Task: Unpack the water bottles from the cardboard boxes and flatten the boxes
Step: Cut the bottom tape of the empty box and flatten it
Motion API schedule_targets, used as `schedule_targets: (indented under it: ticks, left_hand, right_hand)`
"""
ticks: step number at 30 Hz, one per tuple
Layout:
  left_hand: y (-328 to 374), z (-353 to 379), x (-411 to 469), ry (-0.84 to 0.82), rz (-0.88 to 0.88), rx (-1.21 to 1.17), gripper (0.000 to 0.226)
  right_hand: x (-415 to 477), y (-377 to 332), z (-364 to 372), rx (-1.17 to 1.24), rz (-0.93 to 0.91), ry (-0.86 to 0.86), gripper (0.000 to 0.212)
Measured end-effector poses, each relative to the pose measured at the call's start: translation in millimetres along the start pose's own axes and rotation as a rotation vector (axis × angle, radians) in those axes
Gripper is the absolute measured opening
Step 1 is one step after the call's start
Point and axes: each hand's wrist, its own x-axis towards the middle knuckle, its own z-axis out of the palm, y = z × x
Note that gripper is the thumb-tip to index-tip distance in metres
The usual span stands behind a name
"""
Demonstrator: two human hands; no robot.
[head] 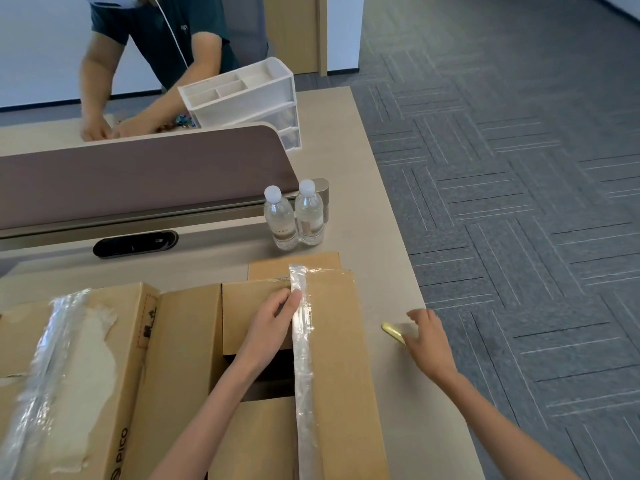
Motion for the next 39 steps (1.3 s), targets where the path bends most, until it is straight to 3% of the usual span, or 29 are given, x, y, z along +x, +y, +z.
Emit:
schedule_targets:
  ticks: [2,6,13,15,23,27,33,36,39]
  left_hand:
    - [10.8,3.4,-2.1,0.001,-0.026,-0.019,0.02]
    - [27.1,15.2,-5.2,-0.038,0.098,0.088,0.047]
    - [32.0,45.0,-11.7,-0.174,0.333,0.399,0.029]
    - [30.7,55.5,-15.7,-0.205,0.389,0.52,0.035]
    - [5.3,80.5,-10.4,-0.341,0.563,0.963,0.044]
    - [-3.3,78.6,-10.1,-0.353,0.599,0.961,0.042]
    - [-7.3,61.8,-16.2,-0.323,0.605,0.928,0.042]
    - [-11.2,43.7,-19.4,-0.265,0.599,0.964,0.054]
    - [-18.3,18.1,-17.1,-0.21,0.624,1.144,0.07]
  right_hand:
    - [5.3,-8.5,-14.0,0.137,0.007,0.052,0.025]
    - [17.3,-25.9,-47.1,0.326,-0.016,0.12,0.017]
    - [17.4,-43.8,-99.3,0.597,-0.031,0.064,0.018]
    - [13.0,-41.5,-108.0,0.626,-0.039,0.049,0.019]
    - [-5.2,-31.2,-122.6,0.644,-0.097,-0.071,0.008]
    - [-9.3,-29.0,-109.8,0.597,-0.109,-0.149,0.017]
    - [-11.6,-35.8,-96.9,0.484,-0.154,-0.133,0.021]
    - [-11.6,-39.9,-88.7,0.405,-0.165,-0.118,0.019]
    - [-14.2,-44.9,-78.6,0.302,-0.181,-0.11,0.017]
